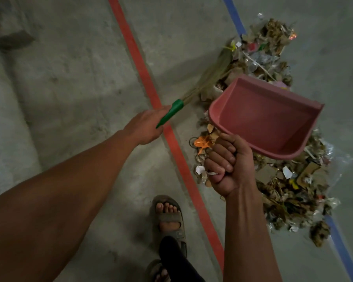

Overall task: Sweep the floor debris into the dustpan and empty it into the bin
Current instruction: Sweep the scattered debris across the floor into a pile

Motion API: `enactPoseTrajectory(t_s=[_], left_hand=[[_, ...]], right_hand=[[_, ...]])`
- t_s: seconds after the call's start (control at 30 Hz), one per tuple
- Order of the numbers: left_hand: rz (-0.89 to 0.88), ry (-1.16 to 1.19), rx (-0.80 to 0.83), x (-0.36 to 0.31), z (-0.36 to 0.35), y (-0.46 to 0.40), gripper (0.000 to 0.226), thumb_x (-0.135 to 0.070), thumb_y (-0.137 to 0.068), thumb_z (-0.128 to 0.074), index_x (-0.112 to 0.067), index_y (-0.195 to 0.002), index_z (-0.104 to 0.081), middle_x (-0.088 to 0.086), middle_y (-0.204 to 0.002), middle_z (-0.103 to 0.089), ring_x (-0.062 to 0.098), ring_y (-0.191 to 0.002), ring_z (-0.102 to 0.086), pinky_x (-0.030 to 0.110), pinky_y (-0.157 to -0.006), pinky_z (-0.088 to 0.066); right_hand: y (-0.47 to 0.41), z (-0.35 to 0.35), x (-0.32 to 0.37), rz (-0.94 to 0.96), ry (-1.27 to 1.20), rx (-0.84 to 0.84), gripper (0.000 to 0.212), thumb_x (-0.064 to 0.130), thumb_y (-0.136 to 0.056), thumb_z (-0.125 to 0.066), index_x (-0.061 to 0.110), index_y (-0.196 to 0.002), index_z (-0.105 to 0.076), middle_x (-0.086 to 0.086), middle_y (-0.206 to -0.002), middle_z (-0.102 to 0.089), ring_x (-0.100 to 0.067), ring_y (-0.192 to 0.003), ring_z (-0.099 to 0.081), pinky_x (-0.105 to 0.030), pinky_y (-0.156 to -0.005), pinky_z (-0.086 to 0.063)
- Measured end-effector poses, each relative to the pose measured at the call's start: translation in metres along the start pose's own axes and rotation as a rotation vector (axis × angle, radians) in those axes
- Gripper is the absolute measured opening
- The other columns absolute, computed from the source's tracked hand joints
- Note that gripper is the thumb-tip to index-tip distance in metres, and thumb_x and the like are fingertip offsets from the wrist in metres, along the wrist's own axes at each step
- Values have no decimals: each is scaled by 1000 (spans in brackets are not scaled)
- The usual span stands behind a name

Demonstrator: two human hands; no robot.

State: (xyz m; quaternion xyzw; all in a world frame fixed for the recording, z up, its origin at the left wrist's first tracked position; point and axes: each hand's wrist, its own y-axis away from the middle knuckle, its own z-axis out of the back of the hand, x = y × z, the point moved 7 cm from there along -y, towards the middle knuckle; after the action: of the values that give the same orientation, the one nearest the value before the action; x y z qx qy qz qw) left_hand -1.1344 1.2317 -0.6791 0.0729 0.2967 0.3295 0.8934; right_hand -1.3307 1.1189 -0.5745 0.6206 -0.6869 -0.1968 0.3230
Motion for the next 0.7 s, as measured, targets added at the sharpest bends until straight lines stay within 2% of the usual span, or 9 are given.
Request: enactPoseTrajectory(t_s=[0.03, 0.17, 0.3, 0.37, 0.5, 0.63, 0.7], left_hand=[[-33, -25, -15, -7, 1, -1, 76, -19, -94, -64, -28, -161, -29, 4, -154, -50, 32, -123, -59, 34, -94, -48], [-99, -94, -20, -23, 6, -8, 77, -23, -95, -63, -29, -162, -25, -3, -158, -46, 32, -120, -62, 39, -92, -53], [-103, -80, -48, -35, 18, -7, 77, -23, -96, -63, -28, -163, -26, -3, -161, -42, 32, -129, -58, 44, -103, -52], [-109, -27, -65, -46, 23, 0, 76, -23, -97, -63, -24, -163, -26, 4, -159, -46, 33, -130, -57, 40, -107, -47], [-82, 78, -69, -73, 26, 18, 74, -24, -100, -65, -24, -163, -27, 19, -139, -60, 36, -117, -61, 36, -98, -47], [-152, 90, -77, -98, 20, 40, 71, -24, -100, -63, -21, -162, -30, 12, -153, -52, 29, -135, -54, 28, -111, -37], [-205, 91, -65, -119, 14, 52, 70, -23, -100, -63, -20, -162, -30, 9, -156, -48, 26, -139, -50, 30, -114, -36]], right_hand=[[0, 0, 3, 15, -10, -6, 42, 18, -97, -48, 24, -59, -32, 10, -39, -22, -5, -28, -18, -19, -33, -12], [2, 1, 8, 51, -64, -14, 41, 18, -96, -50, 24, -60, -31, 10, -39, -22, -4, -28, -17, -18, -34, -12], [10, 5, 9, 60, -92, -1, 40, 17, -93, -53, 24, -61, -30, 9, -40, -22, -4, -28, -18, -17, -32, -14], [19, 12, 12, 79, -111, -16, 40, 17, -94, -53, 24, -62, -30, 9, -40, -22, -4, -28, -18, -17, -31, -16], [49, 31, 19, 142, -143, -67, 40, 17, -93, -52, 24, -59, -32, 10, -39, -22, -4, -28, -17, -17, -31, -14], [88, 47, 23, 183, -183, -65, 41, 18, -95, -50, 24, -58, -32, 9, -39, -21, -5, -31, -10, -18, -34, -9], [110, 60, 23, 191, -202, -69, 43, 18, -97, -49, 24, -58, -32, 9, -39, -20, -5, -29, -13, -18, -34, -8]])
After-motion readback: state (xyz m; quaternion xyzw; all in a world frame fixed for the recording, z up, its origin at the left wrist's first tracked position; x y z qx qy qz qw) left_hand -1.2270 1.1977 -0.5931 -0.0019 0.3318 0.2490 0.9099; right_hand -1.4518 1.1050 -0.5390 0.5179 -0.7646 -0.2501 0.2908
